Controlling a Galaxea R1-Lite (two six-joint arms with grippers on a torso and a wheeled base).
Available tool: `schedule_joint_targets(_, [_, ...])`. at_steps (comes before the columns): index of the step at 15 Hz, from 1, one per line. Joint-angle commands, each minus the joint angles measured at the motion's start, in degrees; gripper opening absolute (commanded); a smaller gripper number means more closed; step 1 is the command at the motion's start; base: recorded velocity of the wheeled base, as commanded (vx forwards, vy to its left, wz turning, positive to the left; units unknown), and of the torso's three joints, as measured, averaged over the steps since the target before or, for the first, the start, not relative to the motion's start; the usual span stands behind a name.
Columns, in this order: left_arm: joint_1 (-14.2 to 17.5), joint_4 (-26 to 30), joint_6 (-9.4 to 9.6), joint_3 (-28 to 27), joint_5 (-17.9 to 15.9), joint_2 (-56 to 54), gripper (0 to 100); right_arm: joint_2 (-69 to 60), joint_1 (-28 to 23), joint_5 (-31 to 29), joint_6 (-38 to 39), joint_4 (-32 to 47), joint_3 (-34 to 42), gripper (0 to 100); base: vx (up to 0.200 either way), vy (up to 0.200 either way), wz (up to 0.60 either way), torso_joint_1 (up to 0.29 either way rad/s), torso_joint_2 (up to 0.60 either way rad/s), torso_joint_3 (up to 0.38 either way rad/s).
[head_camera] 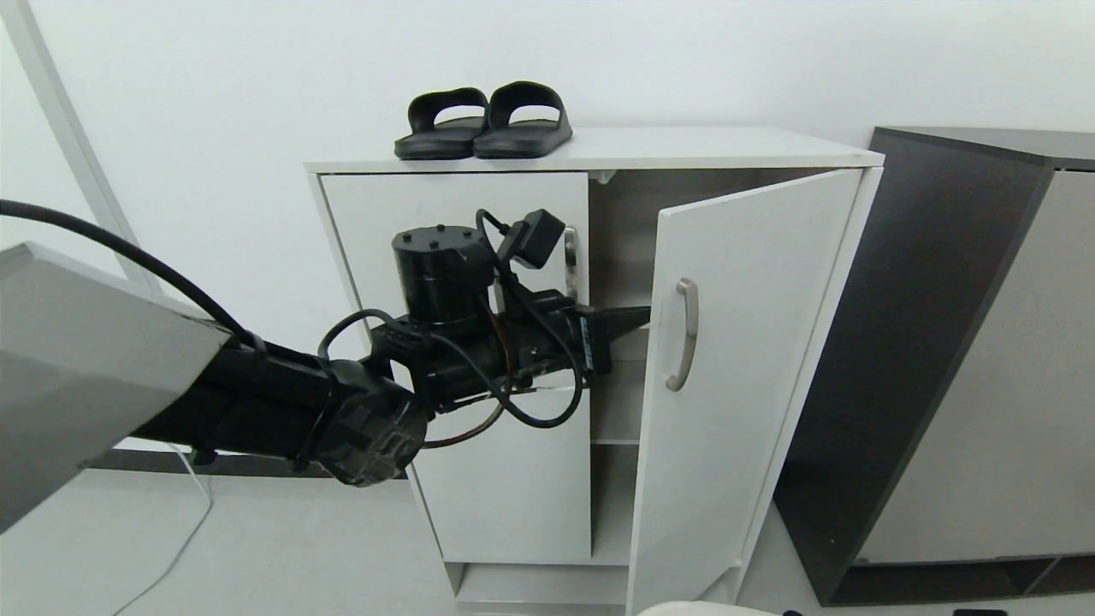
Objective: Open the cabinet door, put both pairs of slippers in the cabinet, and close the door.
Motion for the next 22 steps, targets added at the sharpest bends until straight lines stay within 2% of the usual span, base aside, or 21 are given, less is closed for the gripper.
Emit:
schedule_joint_targets(1, [-4.02,-1.84,-0.01,2.99,0.10,-0.86,0,-0.06,0.79,-0.04,-0.01,-0.03,0.51,0,-0.200,0.000,0.00,0.002,0.00,-0.002])
schedule_joint_targets(4, [-10.53,-4.04,-0.01,6.15,0.10,-2.62,0,0.21,1.59,-0.04,0.08,-0.12,0.33,0,-0.200,0.000,0.00,0.004,0.00,0.004])
schedule_joint_targets(6, [-10.97,-4.39,-0.01,6.15,0.10,-2.71,0,0.65,0.97,-0.30,0.43,-0.21,-0.81,0,-0.200,0.000,0.00,0.002,0.00,0.000])
schedule_joint_targets(7, [-8.15,-4.57,-0.01,6.06,2.03,-3.50,0,1.88,-0.96,-2.50,1.31,-0.21,-3.01,0,0.000,0.000,0.00,0.000,0.00,0.000])
schedule_joint_targets(8, [-7.63,-4.57,-0.01,6.06,2.38,-3.68,0,2.14,-1.14,-2.94,1.40,-0.29,-3.36,0,0.000,0.000,0.00,0.000,0.00,0.000])
schedule_joint_targets(9, [-3.14,-4.66,-0.01,6.06,6.96,-6.31,0,5.48,-4.39,-8.47,4.21,-0.21,-7.84,0,0.000,0.000,0.00,0.000,0.00,0.000])
schedule_joint_targets(10, [1.87,-3.51,0.08,6.50,12.93,-11.32,0,9.79,-7.73,-15.86,7.29,-0.38,-12.85,0,0.000,0.000,0.00,0.000,0.00,0.000])
schedule_joint_targets(11, [5.73,-0.96,0.17,8.35,17.15,-18.00,0,13.30,-10.28,-21.30,9.31,-1.00,-16.72,0,0.000,0.000,0.00,0.000,0.00,0.000])
schedule_joint_targets(12, [8.28,3.26,1.05,10.99,19.79,-25.03,0,15.68,-12.04,-24.56,10.19,-1.79,-19.62,0,0.000,0.000,0.00,0.000,0.00,0.000])
schedule_joint_targets(13, [10.21,9.76,3.68,15.29,23.48,-34.00,0,17.87,-13.97,-27.28,10.36,-2.67,-22.08,0,0.000,0.000,0.00,0.000,0.00,0.000])
schedule_joint_targets(14, [12.68,17.93,7.37,20.04,29.19,-43.93,0,19.37,-15.64,-29.74,10.27,-3.81,-24.02,0,0.000,0.000,0.00,0.000,0.00,0.000])
schedule_joint_targets(15, [16.28,25.40,9.40,24.17,34.29,-53.42,0,20.51,-17.05,-31.59,10.19,-4.43,-25.42,0,0.000,0.000,0.00,0.000,0.00,0.000])
schedule_joint_targets(17, [25.95,41.05,9.31,31.38,40.00,-72.67,0,22.09,-18.54,-34.40,10.01,-4.43,-27.80,0,0.000,0.000,0.00,0.000,0.00,0.000])
schedule_joint_targets(19, [33.07,57.57,10.01,36.91,43.69,-92.53,0,23.06,-18.54,-34.49,9.92,-4.51,-28.50,0,0.000,0.000,0.00,0.000,0.00,0.000])
schedule_joint_targets(20, [35.00,63.72,10.54,38.76,44.57,-99.57,0,23.15,-18.54,-34.49,9.92,-4.51,-28.59,0,0.000,0.000,0.00,0.000,0.00,0.000])
schedule_joint_targets(22, [37.55,69.26,11.07,44.30,45.10,-108.44,0,23.06,-18.54,-34.58,9.92,-4.51,-28.41,0,0.000,0.000,0.00,0.000,0.00,0.000])
